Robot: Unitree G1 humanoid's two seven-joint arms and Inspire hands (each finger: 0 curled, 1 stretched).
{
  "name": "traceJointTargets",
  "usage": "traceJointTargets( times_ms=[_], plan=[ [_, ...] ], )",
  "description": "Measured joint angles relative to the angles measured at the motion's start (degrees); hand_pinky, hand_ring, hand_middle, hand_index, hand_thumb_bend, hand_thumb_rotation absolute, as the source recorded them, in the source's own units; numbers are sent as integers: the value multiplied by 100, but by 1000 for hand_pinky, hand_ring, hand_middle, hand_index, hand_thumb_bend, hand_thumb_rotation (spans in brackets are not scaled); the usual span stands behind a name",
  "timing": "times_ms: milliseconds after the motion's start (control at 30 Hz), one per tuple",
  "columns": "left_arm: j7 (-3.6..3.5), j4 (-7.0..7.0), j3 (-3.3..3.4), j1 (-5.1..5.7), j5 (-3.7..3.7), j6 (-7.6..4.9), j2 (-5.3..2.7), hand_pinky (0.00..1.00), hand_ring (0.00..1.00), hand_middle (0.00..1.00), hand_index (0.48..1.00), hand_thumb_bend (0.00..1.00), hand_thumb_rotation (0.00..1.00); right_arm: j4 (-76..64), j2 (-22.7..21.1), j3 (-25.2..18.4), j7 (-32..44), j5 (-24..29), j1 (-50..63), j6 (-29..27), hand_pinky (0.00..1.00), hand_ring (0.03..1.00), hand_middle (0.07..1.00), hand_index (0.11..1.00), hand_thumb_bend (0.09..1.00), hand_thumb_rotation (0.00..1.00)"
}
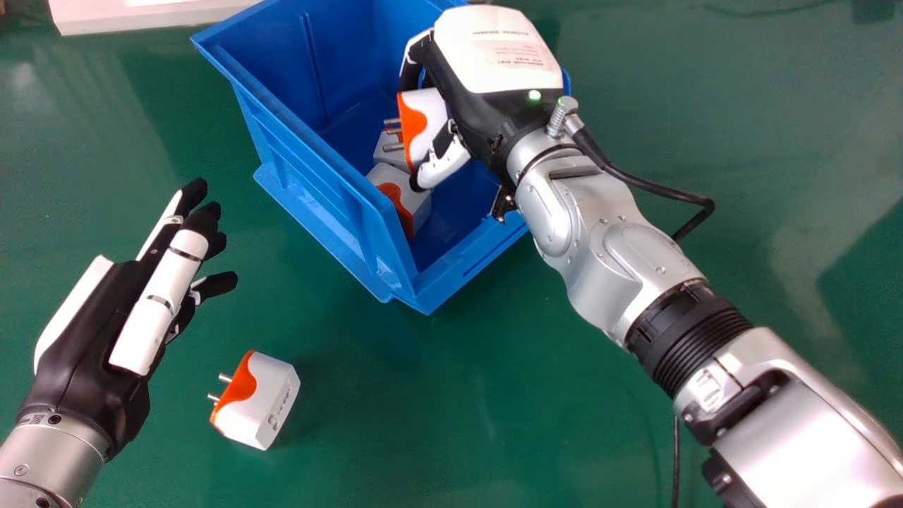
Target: Pick all objects and put in blue box
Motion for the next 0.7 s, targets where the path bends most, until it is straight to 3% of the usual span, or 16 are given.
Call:
traceJointTargets(
  times_ms=[133,333,500,700],
  plan=[
    [11,20,-38,-57,32,0,1,888,968,992,1000,409,1000,-66,-34,11,-42,0,20,0,744,912,957,903,674,384],
    [19,73,-89,-130,93,1,4,887,967,991,1000,397,1000,-224,-44,45,-126,-9,174,122,780,946,989,938,678,411],
    [21,199,-95,-227,118,-1,8,886,966,988,1000,386,1000,-456,-83,64,-136,-22,325,217,801,956,997,949,670,416],
    [18,293,-93,-268,144,-14,14,886,965,984,1000,384,1000,-1212,-169,33,-244,-26,718,458,796,948,1000,953,654,402]
  ],
)
